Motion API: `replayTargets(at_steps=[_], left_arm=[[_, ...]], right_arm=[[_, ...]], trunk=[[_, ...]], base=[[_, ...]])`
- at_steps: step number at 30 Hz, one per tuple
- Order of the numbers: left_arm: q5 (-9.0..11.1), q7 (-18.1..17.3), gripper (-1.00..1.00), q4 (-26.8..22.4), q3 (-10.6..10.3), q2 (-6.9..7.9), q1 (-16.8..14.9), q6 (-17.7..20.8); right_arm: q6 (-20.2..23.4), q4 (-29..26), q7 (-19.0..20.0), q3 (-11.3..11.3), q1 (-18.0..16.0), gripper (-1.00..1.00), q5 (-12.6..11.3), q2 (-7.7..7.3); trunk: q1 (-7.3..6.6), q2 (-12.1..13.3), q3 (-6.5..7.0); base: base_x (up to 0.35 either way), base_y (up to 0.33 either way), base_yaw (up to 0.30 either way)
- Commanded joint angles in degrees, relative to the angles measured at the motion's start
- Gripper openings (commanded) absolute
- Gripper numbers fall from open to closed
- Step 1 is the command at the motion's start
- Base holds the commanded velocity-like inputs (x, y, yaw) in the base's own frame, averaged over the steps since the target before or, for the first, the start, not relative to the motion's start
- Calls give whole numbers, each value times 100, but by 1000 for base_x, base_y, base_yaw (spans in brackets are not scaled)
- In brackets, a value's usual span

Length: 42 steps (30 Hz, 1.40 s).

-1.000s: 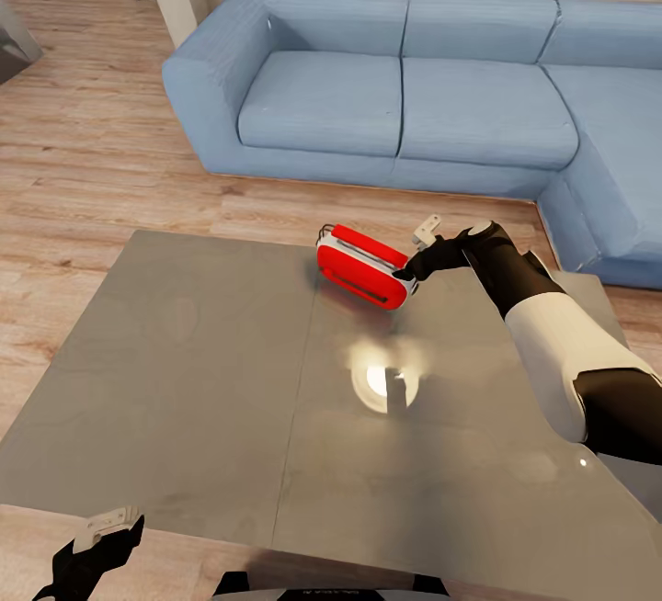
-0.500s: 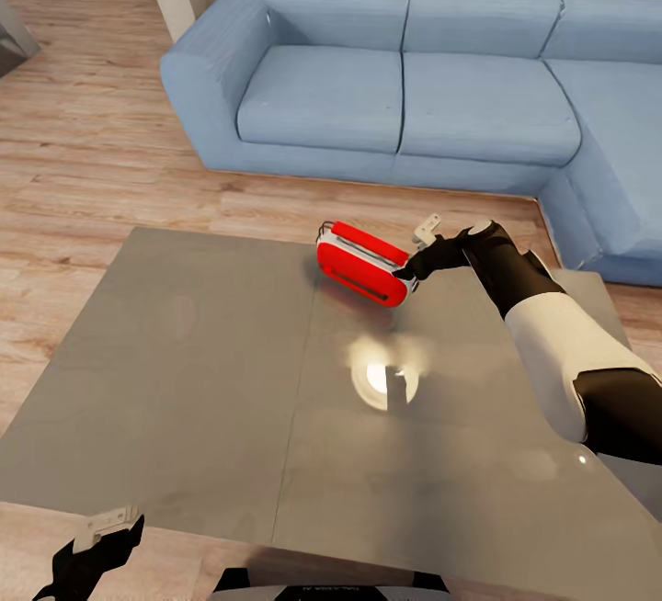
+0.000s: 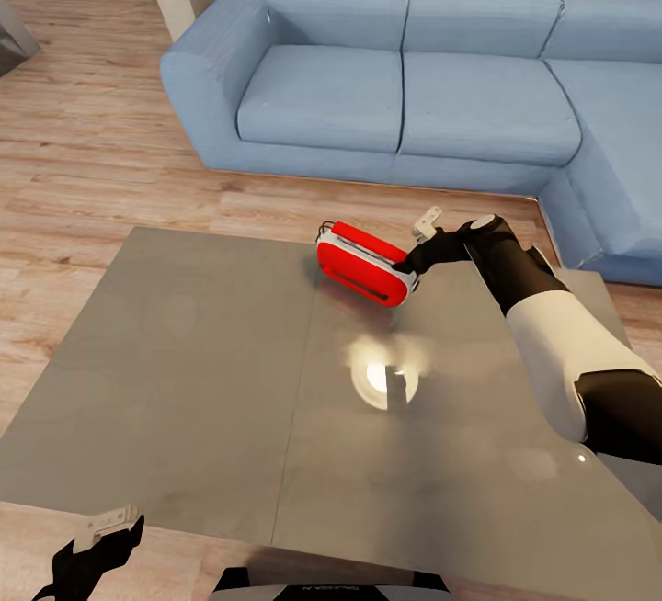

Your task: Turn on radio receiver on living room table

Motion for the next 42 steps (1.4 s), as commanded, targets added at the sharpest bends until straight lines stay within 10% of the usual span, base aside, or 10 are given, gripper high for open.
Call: replayTargets(at_steps=[1, 42], left_arm=[[0, -2, 100, 0, 0, 0, -1, 0], [0, -4, 100, 0, 0, 0, -2, 0]], right_arm=[[-2, 1, -19, 3, 0, 100, -1, 0], [-178, 301, -69, 9, 0, 100, -5, 0]], trunk=[[0, 0, 0], [0, 0, -44]], base=[[0, 0, 0], [0, 0, 0]])
